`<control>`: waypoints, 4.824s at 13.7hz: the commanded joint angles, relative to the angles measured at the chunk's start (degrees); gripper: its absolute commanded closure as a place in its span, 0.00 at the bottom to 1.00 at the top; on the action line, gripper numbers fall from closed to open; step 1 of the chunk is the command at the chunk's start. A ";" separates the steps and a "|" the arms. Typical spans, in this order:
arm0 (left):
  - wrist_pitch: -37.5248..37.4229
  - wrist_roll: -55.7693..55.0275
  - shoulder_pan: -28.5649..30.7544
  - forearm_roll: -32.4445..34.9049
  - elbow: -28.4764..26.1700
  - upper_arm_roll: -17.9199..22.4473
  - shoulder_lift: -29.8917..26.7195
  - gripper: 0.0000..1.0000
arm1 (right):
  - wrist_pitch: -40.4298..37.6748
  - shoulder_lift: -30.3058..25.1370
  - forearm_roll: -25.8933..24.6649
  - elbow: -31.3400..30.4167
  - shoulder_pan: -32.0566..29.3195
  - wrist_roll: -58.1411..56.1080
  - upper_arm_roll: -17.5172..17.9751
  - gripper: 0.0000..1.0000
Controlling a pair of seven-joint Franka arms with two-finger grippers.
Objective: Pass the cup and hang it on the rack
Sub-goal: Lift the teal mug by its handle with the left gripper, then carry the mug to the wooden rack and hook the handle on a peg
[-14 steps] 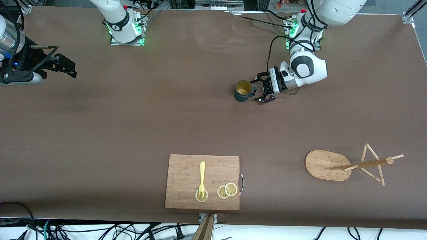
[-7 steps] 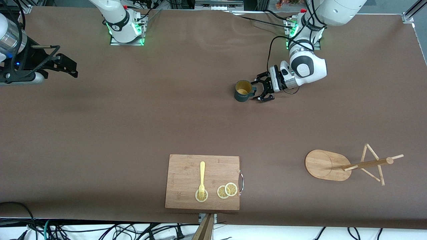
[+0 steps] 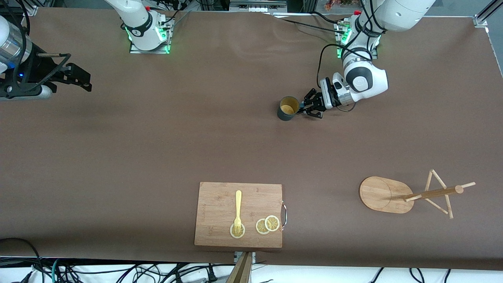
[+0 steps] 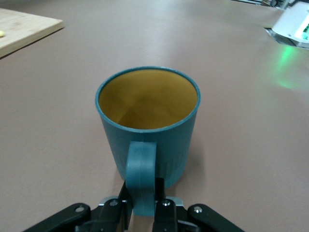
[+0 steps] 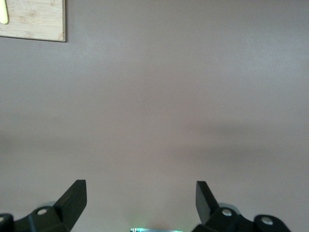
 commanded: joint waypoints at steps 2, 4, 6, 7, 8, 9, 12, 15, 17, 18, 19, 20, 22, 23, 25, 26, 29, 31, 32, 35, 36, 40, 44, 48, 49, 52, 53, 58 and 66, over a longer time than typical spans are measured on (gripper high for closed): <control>-0.54 -11.92 0.89 -1.02 1.31 -0.59 -1.59 1.00 | -0.50 -0.22 -0.06 0.64 0.07 0.92 0.30 0.00; -1.76 -20.35 0.89 -0.93 2.80 -0.76 -2.65 1.00 | -0.50 -0.22 -0.06 0.64 0.07 0.83 0.30 0.00; -2.39 -29.67 0.89 -0.93 5.61 -1.11 -3.52 1.00 | -0.50 -0.22 -0.06 0.64 0.07 0.83 0.30 0.00; -2.39 -35.28 0.89 -0.76 6.50 -1.38 -4.83 1.00 | -0.50 -0.22 -0.06 0.64 0.07 0.83 0.30 0.00; -2.39 -41.61 1.06 0.29 7.55 -2.25 -5.80 1.00 | -0.50 -0.22 -0.06 0.64 0.07 0.83 0.30 0.00; -2.39 -49.33 1.33 1.69 8.34 -2.35 -7.29 1.00 | -0.50 -0.22 -0.06 0.56 0.07 0.83 0.30 0.00; -5.44 -77.26 4.83 17.11 12.55 -2.17 -12.13 1.00 | -0.50 -0.22 -0.06 0.64 0.07 0.83 0.30 0.00; -18.95 -103.73 8.97 37.24 21.68 2.11 -13.11 1.00 | -0.50 -0.22 -0.06 0.64 0.07 0.92 0.99 0.00; -30.54 -114.05 8.98 43.08 26.96 9.04 -12.76 1.00 | -0.50 -0.31 -0.06 0.64 0.07 0.92 1.26 0.00; -35.38 -116.61 9.06 43.19 28.20 12.47 -12.41 1.00 | -0.50 -0.31 -0.06 0.64 0.07 0.92 1.53 0.00; -39.09 -118.64 9.06 43.19 28.56 15.81 -11.97 1.00 | -0.50 -0.31 -0.06 0.64 0.07 0.92 1.53 0.00; -42.43 -119.79 9.33 43.19 29.44 18.46 -11.10 1.00 | -0.50 -0.31 -0.06 0.64 0.07 0.92 1.53 0.00; -47.80 -123.82 11.25 41.53 30.93 22.33 -9.08 1.00 | -0.50 -0.31 -0.06 0.64 0.07 0.92 1.53 0.00; -50.00 -127.59 12.57 39.87 32.07 23.39 -7.85 1.00 | -0.50 -0.31 -0.06 0.64 0.07 0.92 1.53 0.00; -54.83 -133.49 14.42 36.35 35.23 25.68 -4.78 1.00 | -0.50 -0.31 -0.06 0.64 0.07 0.92 1.53 0.00; -57.12 -135.34 15.90 34.16 36.29 26.21 -3.02 1.00 | -0.50 -0.31 -0.06 0.64 0.07 0.92 1.53 0.00; -61.88 -136.33 20.39 30.46 39.37 26.30 2.52 1.00 | -0.42 -0.31 -0.06 0.73 0.07 0.92 1.62 0.00; -63.46 -136.42 22.85 27.73 42.78 26.22 7.17 1.00 | -0.50 -0.31 -0.06 0.73 0.07 0.92 1.62 0.00; -64.69 -136.42 23.73 26.68 45.59 26.22 9.54 1.00 | -0.50 -0.31 -0.06 0.73 0.07 0.92 1.62 0.00; -66.28 -136.50 25.49 24.65 49.30 26.22 12.98 1.00 | -0.50 -0.31 -0.06 0.73 0.07 0.92 1.70 0.00; -66.20 -136.50 25.94 23.08 51.31 26.13 15.08 1.00 | -0.50 -0.31 -0.06 0.73 0.07 0.92 1.70 0.00; -66.37 -136.33 27.34 20.69 59.15 25.95 21.17 1.00 | -0.50 -0.40 -0.06 0.64 0.07 0.92 1.70 0.00; -66.37 -135.71 28.40 17.19 59.15 25.87 23.27 1.00 | -0.50 -0.40 -0.06 0.73 0.07 1.01 1.97 0.00; -66.55 -131.68 29.01 14.46 59.24 25.87 26.70 1.00 | -0.50 -0.40 -0.06 0.64 0.07 1.00 1.97 0.00; -66.98 -130.54 29.45 14.19 59.24 25.78 27.75 0.99 | -0.50 -0.40 -0.06 0.64 0.07 1.01 2.05 0.00; -68.04 -128.33 29.72 13.31 59.15 25.78 28.99 0.98 | -0.50 -0.49 -0.06 0.64 0.07 1.00 2.06 0.00; -68.56 -127.81 29.72 13.40 59.07 25.78 28.99 0.98 | -0.50 -0.40 -0.06 0.64 0.07 0.92 2.06 0.00; -71.73 -127.80 29.54 14.54 59.07 25.87 28.20 0.98 | -0.50 -0.40 -0.06 0.73 0.07 0.92 2.06 0.00; -72.70 -127.36 29.63 13.57 57.66 25.87 28.90 0.98 | -0.50 -0.40 -0.06 0.64 0.07 1.01 2.06 0.00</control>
